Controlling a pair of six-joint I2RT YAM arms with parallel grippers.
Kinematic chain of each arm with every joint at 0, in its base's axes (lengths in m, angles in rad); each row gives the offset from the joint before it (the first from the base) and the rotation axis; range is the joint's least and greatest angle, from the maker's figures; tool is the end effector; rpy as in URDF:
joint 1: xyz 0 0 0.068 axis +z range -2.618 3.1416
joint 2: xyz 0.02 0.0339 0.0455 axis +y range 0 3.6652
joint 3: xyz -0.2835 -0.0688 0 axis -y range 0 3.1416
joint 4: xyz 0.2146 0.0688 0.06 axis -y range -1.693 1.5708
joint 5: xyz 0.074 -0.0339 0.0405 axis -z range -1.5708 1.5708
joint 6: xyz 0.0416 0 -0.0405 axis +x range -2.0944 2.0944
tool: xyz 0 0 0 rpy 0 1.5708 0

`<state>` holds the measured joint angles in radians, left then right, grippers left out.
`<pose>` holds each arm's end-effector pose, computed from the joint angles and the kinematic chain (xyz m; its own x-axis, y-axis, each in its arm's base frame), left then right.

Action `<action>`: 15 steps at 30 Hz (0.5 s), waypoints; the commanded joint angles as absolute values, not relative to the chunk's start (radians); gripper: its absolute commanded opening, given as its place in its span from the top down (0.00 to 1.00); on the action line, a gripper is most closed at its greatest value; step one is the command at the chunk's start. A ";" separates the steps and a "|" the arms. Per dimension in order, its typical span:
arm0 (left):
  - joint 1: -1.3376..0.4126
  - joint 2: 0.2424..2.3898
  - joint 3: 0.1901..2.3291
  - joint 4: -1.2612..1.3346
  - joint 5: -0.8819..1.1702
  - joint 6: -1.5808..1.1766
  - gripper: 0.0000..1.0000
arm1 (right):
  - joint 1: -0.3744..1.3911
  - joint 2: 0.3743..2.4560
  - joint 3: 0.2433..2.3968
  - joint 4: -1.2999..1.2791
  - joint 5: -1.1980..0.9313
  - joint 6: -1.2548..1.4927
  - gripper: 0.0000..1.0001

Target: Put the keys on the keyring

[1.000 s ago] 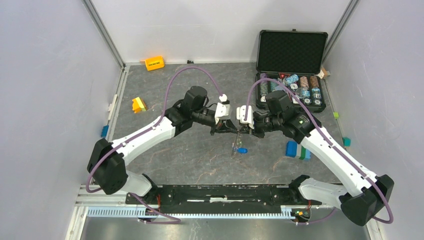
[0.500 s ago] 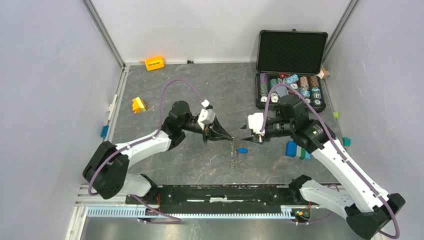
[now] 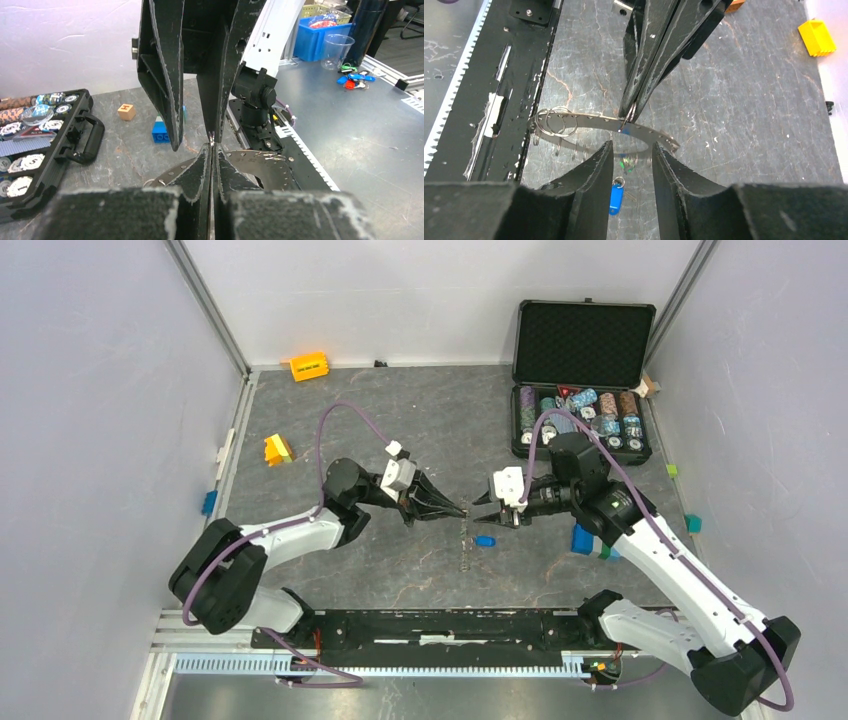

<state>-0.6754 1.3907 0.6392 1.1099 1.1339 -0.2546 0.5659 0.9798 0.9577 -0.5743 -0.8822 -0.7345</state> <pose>0.1737 -0.1874 0.3219 0.0315 -0.1618 -0.9863 0.9658 -0.2490 0.0717 0.1187 0.1134 0.3477 0.2379 -0.3534 -0.9047 -0.9708 -0.0580 -0.2326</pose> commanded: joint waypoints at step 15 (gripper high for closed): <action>-0.685 1.414 0.591 1.277 0.997 -0.299 0.98 | 0.551 0.971 0.923 -0.436 -0.973 -0.652 0.69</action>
<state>-0.6765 1.4139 0.5949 1.2358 1.0332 -0.3012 0.5552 0.9730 0.9188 -0.4870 -0.9436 -0.6834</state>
